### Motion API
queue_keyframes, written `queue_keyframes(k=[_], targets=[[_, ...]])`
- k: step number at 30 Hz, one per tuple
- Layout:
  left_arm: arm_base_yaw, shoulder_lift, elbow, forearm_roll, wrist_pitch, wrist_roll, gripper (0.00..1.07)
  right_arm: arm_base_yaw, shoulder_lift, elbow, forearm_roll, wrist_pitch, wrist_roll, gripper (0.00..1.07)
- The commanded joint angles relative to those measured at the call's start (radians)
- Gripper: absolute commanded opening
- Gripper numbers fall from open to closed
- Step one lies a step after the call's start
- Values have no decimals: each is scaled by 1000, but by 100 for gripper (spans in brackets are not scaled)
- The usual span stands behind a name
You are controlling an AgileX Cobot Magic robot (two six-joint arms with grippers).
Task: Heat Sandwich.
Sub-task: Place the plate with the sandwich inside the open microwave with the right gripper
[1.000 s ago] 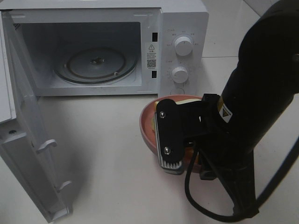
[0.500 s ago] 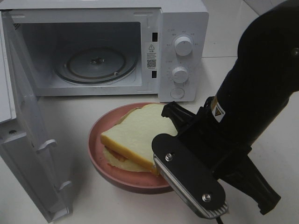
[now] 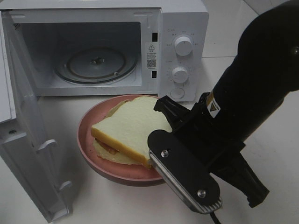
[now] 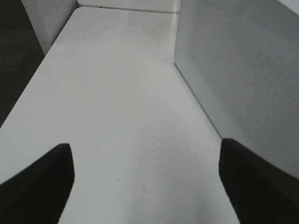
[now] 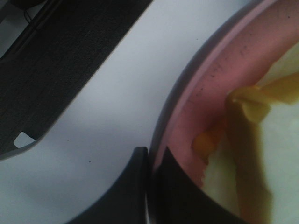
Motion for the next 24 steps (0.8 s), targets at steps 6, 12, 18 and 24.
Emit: queue_keyframes(k=[6, 12, 18, 24], targets=[[-4, -17, 4, -2, -13, -3, 80, 2, 12, -23, -34, -12, 13, 0], [-4, -17, 4, -2, -13, -3, 80, -1, 92, -121, -79, 49, 30, 0], [-4, -17, 4, -2, -13, -3, 80, -1, 156, -213, -106, 67, 30, 0], [-4, -17, 4, -2, -13, -3, 80, -42, 251, -344, -100, 70, 18, 0]])
